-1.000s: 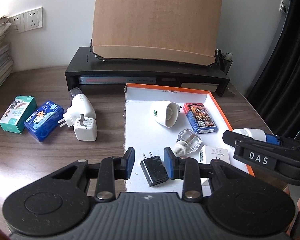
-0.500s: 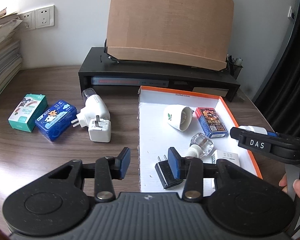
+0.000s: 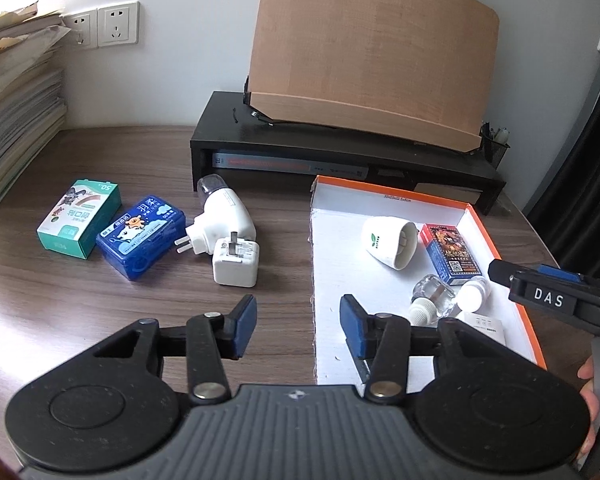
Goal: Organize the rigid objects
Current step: 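Move both tools from the box toward the items on the desk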
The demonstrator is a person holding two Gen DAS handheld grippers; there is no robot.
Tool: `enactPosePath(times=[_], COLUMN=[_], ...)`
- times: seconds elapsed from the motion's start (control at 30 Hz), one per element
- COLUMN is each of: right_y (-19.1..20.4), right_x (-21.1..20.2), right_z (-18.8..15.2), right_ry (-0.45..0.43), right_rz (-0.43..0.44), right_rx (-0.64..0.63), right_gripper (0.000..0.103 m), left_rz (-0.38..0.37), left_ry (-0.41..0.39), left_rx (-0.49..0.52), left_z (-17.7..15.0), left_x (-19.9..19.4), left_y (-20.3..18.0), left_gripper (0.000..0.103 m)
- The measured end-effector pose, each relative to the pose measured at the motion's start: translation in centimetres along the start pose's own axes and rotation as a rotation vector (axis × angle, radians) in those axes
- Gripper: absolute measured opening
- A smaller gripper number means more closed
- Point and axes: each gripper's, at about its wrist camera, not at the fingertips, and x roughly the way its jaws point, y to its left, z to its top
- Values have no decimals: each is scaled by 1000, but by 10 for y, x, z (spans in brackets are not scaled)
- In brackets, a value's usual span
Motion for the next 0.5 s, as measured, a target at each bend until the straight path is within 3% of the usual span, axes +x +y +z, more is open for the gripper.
enactPosePath(times=[0.5], right_y=[78], right_x=[-5], right_z=[-3], right_ry=[30], right_rz=[168], right_rx=[-106], right_gripper=[78], left_rz=[118], left_ry=[-13], left_rx=[-93], left_z=[6], left_x=[-9], left_y=[64], left_gripper=[54])
